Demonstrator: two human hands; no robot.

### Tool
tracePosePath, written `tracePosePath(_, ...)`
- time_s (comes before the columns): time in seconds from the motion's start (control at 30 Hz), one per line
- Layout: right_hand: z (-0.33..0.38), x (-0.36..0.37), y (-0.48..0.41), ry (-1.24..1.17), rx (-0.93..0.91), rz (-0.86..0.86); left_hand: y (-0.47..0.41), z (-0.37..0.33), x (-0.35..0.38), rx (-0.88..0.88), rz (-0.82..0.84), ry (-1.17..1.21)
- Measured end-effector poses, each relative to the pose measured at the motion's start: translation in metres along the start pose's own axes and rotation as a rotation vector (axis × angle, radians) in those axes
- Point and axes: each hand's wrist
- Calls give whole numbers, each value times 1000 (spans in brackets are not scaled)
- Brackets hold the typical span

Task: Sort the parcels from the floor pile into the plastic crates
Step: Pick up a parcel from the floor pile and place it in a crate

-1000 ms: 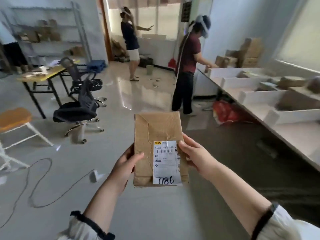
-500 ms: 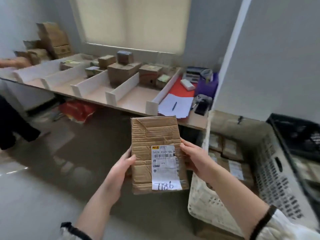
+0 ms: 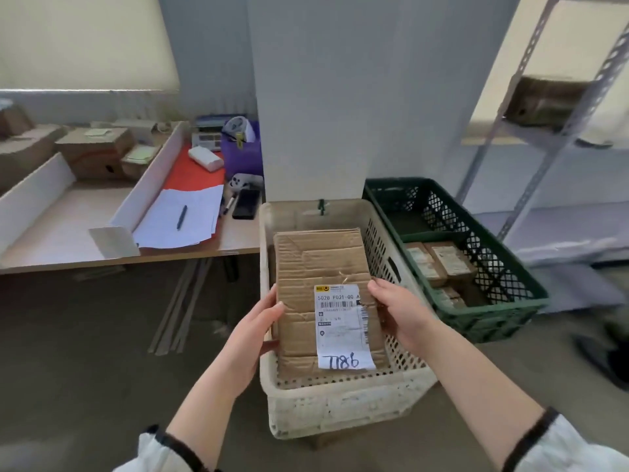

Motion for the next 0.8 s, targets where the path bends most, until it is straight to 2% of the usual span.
tracePosePath(0.37, -3, -158, -106, -2, 127, -28, -145, -22, 122, -188, 34, 74)
tracePosePath(0.6, -19, -179, -149, -32, 203, -28, -193, -41, 130, -257, 42, 56)
tracePosePath(0.8, -3, -199, -186, -79, 199, -81, -240, -77, 143, -210, 25, 36)
Point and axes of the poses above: each hand's wrist, its own y-axis away from the middle knuckle, its own x-axis out of the palm, z = x × y, and after that the axes turned 14 degrees about -x, right-handed
